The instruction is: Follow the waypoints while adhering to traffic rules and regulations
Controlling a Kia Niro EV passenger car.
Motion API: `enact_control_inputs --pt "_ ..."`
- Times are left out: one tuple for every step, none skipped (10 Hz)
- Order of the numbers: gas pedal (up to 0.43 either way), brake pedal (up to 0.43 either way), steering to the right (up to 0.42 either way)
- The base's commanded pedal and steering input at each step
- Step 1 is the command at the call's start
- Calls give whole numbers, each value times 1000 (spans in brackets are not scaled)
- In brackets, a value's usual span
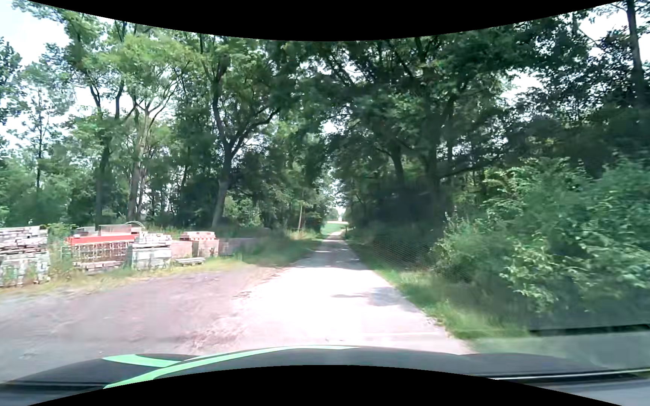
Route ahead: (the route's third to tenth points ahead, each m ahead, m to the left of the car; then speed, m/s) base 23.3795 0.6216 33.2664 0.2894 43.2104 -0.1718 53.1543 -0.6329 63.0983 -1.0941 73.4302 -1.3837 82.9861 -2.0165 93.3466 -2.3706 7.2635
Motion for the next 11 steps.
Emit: enact_control_inputs --pt "39 0 6" --pt "39 0 6" --pt "39 0 7" --pt "39 0 7" --pt "39 0 8" --pt "39 0 9" --pt "39 0 9" --pt "39 0 10" --pt "39 0 9" --pt "39 0 9" --pt "39 0 9"
